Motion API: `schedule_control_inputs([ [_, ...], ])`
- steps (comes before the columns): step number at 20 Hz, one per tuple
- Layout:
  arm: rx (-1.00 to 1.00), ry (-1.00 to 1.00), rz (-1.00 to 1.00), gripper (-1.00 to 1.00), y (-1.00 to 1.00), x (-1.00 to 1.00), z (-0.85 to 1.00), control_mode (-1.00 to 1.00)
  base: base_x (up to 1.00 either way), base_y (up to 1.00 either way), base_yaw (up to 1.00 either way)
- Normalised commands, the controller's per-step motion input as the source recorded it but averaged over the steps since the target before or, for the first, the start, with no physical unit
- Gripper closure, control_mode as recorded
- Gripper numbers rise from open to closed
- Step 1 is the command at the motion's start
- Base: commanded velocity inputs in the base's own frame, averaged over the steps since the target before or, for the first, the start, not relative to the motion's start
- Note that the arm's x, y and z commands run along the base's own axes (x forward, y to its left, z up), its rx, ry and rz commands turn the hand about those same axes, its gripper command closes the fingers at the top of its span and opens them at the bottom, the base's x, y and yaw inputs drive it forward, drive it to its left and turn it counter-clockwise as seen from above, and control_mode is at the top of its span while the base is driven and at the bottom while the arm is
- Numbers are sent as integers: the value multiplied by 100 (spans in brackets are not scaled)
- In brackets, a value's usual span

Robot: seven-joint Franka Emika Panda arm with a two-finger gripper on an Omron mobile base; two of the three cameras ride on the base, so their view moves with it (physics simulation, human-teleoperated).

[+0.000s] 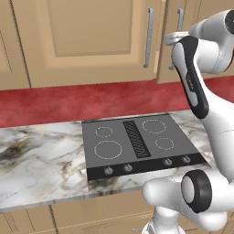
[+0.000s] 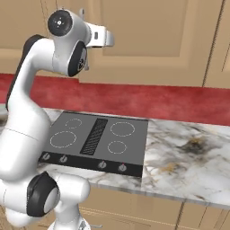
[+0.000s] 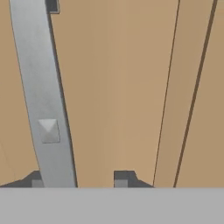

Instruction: Move the ketchup and mayonnaise from the cabinet to the dining counter.

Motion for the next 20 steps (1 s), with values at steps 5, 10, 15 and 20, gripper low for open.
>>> schedule_control_inputs([
  [5,0,-4,0,100,-46,-63,-1,-100,0,0,0],
  [10,1,0,0,100,-49,-68,0,-100,0,0,0],
  [15,5,0,0,100,-54,-75,0,-100,0,0,0],
  [20,11,2,0,100,-50,-70,3,-100,0,0,0],
])
